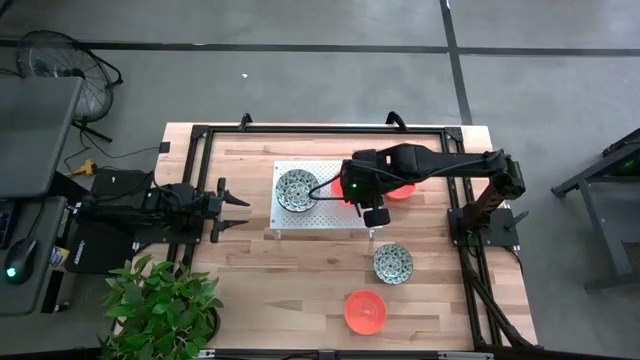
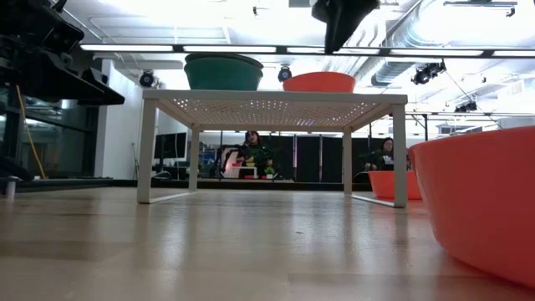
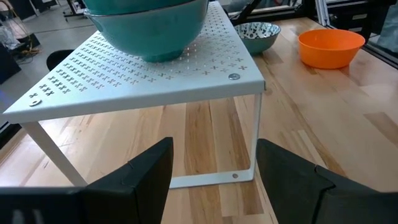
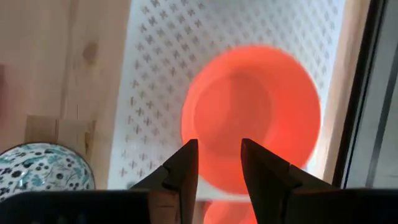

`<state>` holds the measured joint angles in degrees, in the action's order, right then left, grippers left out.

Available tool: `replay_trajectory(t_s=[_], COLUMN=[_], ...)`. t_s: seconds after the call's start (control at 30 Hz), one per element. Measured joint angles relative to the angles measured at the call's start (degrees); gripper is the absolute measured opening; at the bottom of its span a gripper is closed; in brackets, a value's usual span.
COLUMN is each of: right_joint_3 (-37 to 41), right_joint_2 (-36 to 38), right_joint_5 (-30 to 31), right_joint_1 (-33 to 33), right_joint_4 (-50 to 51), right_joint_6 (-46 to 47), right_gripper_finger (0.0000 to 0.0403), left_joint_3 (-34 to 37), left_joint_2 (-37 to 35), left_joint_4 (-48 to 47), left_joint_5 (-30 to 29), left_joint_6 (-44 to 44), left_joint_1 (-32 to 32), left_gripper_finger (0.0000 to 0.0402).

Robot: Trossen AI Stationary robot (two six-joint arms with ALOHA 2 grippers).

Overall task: Pick & Place Mini bowls
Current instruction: Stack the top orange bowl on the orange bowl on the shelf

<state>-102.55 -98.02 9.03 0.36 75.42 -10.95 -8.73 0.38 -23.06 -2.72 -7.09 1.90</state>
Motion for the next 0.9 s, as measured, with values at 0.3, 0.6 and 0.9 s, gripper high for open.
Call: replay_trajectory(t_s=[0.3,0.6,0.9], right_joint_3=[-5.1,-6.3,0.8], right_joint_2=[0.0,0.8,8.5], right_joint_5=[8.6,4.4,2.9], right_joint_1=[-0.7,-5.6,-16.2], right_joint_4=[12.0,14.6,14.6], right_joint_6=[15.9,27.7,31.0], right_gripper_finger=[0.0110,0.0110,0.0110], left_joint_3=[0.0,0.0,0.0], left_joint_2=[0.0,0.0,0.0], left_joint_4=[-1.1,-1.1,-1.1], left_joint_5=[0.0,0.0,0.3], left_joint_6=[0.0,-0.1,-0.1], left_joint_1=[0.0,0.0,0.0], left_gripper_finger=[0.0225,0.0225,0.0225])
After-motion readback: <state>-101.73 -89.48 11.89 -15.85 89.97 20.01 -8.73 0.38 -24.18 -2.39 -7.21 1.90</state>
